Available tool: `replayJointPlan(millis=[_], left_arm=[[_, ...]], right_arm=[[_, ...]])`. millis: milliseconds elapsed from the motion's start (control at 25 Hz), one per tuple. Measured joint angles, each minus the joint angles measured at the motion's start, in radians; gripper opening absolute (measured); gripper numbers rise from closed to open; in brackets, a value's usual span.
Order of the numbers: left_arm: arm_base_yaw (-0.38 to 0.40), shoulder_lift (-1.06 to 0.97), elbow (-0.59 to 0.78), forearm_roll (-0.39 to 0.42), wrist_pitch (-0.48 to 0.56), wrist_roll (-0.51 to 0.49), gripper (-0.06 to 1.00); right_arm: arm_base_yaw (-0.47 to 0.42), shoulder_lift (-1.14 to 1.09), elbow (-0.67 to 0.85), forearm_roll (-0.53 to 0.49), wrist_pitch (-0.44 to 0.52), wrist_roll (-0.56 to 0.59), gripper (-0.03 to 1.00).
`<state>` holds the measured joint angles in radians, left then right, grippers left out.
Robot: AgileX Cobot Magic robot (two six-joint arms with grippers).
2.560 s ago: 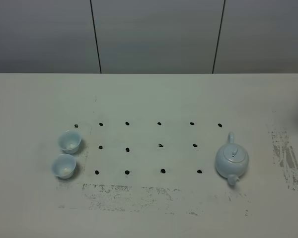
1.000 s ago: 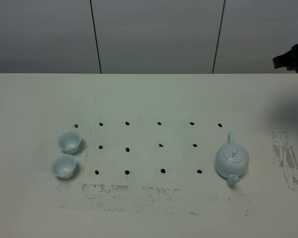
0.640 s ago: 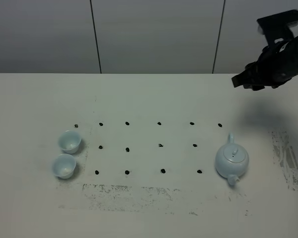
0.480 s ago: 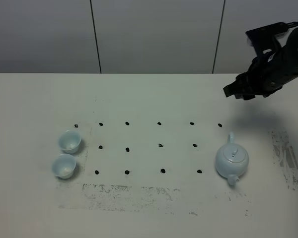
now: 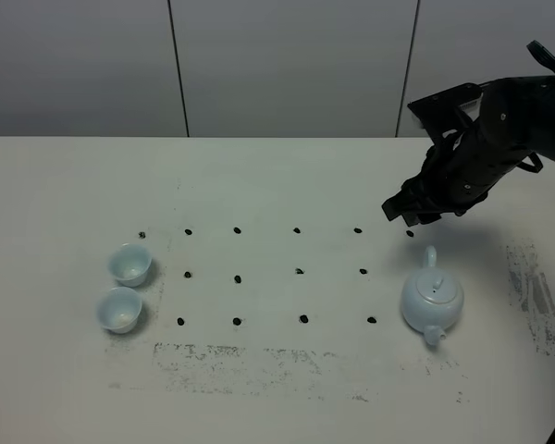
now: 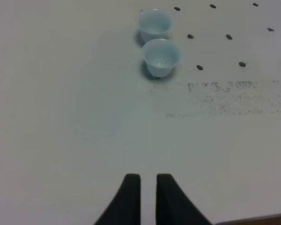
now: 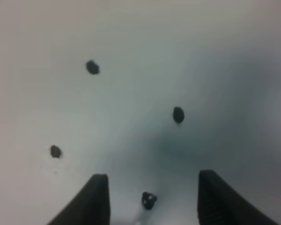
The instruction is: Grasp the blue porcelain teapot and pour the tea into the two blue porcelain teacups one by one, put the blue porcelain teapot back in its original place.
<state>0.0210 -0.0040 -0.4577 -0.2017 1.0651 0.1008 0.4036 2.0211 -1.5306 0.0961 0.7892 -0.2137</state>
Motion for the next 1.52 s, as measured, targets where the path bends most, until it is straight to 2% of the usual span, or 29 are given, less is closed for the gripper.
replayJointPlan(millis=[240,520,720,1200,1520], left_arm=[[0.000,0.000,0.000,0.000,0.000,0.000,0.11],[0.000,0.000,0.000,0.000,0.000,0.000,0.11],[0.000,0.000,0.000,0.000,0.000,0.000,0.11],[0.000,0.000,0.000,0.000,0.000,0.000,0.11],[0.000,0.000,0.000,0.000,0.000,0.000,0.11]], right_arm=[[0.003,0.017,0.000,-0.006,0.020,-0.011,0.44],[0.009,0.017,0.000,-0.010,0.030,-0.030,0.54],[0.009,0.026,0.000,-0.013,0.038,-0.034,0.55],[0.003,0.056,0.000,-0.114,0.046,-0.033,0.55],[-0.009,0.056,0.000,-0.198,0.117,0.000,0.55]])
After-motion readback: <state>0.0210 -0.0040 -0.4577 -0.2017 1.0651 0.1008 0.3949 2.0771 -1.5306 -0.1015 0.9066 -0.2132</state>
